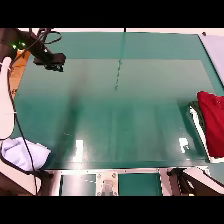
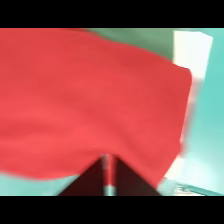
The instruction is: Fold the shirts.
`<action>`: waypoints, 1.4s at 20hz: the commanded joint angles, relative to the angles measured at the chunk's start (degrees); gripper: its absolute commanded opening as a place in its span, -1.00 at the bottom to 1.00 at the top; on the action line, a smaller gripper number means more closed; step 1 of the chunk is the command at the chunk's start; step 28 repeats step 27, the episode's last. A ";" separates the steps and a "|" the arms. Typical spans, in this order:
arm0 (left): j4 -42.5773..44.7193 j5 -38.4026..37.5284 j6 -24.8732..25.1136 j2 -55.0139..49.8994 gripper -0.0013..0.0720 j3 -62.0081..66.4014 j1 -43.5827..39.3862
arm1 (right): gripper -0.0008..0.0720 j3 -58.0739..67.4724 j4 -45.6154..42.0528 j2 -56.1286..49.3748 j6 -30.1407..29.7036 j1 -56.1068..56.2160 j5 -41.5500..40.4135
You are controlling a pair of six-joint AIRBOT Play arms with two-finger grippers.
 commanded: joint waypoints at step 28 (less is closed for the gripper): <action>-3.72 11.58 -2.03 38.07 -0.89 -60.72 -7.67 | -0.93 -15.04 8.17 5.31 -4.87 78.03 -12.09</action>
